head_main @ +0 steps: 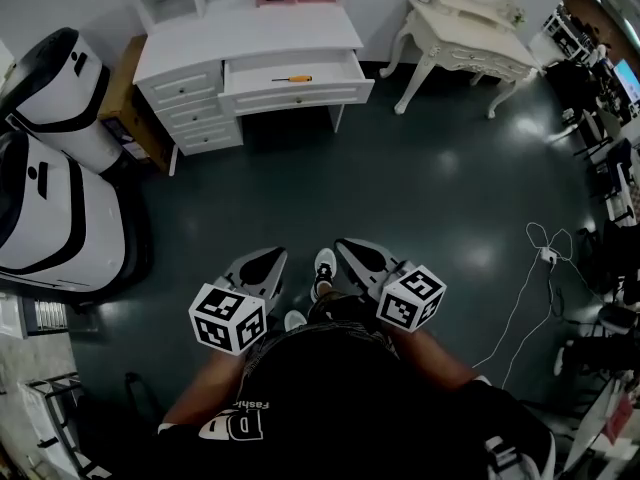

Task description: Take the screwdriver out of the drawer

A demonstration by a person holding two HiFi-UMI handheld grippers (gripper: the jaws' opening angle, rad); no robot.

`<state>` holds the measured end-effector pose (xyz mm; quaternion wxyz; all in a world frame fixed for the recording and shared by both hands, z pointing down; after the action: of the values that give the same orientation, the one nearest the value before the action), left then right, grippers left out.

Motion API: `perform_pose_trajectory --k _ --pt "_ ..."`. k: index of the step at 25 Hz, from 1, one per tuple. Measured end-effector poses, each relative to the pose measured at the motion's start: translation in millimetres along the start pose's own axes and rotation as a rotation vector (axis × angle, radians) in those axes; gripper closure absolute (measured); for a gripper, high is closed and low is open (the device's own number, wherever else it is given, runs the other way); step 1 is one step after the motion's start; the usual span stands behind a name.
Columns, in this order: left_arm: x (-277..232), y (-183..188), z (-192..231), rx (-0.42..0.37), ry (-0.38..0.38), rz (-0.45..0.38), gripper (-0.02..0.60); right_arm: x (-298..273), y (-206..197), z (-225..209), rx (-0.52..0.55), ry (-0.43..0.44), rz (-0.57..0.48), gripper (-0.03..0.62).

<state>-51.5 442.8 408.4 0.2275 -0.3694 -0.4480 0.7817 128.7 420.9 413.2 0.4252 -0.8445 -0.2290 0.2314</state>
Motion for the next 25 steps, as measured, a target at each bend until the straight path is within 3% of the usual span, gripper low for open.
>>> perform_pose_trajectory --k 16,25 --pt "-65 39 35 -0.006 -0.008 0.012 0.568 -45 38 -60 -0.021 -0.014 0.017 0.585" --pt "-97 72 70 -0.011 0.052 -0.003 0.568 -85 75 -98 -0.022 0.023 0.009 0.585"
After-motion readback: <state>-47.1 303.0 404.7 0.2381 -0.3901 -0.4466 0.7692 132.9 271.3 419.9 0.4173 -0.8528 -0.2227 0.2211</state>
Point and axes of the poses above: the fingertips, and each gripper's own axes: x backward along the fingers, z to its left, y out of its top, the point moved 6 cm from there along x, backward along the fingers, and after that the axes turned 4 degrees about -x, right-handed, at the moved point
